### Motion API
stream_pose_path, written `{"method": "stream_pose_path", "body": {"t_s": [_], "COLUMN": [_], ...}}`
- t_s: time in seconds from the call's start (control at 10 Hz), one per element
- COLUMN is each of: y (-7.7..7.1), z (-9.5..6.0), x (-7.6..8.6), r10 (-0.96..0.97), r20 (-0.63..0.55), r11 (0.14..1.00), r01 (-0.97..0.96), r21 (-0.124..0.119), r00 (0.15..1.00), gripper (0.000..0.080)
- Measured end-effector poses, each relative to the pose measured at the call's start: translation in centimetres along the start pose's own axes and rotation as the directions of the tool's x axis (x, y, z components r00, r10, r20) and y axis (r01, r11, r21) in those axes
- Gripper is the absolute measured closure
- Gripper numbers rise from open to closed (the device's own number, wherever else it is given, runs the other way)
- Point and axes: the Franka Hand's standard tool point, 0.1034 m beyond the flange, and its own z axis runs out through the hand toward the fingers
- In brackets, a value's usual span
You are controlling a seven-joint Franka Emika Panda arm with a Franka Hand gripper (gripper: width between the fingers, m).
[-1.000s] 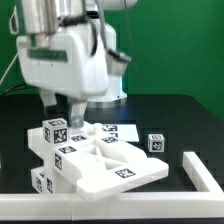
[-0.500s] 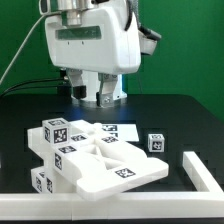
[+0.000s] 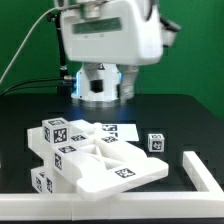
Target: Assemble chair
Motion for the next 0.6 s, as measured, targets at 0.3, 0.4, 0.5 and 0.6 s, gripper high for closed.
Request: {"method": "stream_pose_path", "body": {"t_s": [0.3,0.4,0.5,0.6], "y": [-0.8,-0.7,-0.8,-0.9], "z": [0.6,0.6,0.7,0.9], "x": [-2.1,-2.0,-2.4,-3.8], "r10": [-0.017,-0.019,-0.050,-0.092], "r20": [0.004,0.002,0.001,-0.012], "r11": [0.997,0.997,0.996,0.993], "r01": [0.017,0.019,0.050,0.091], "r21": [-0.079,-0.080,-0.079,-0.075], "r00": [1.000,1.000,0.999,0.996], "gripper": [0.0151,0.0151,0.0151,0.0151]}}
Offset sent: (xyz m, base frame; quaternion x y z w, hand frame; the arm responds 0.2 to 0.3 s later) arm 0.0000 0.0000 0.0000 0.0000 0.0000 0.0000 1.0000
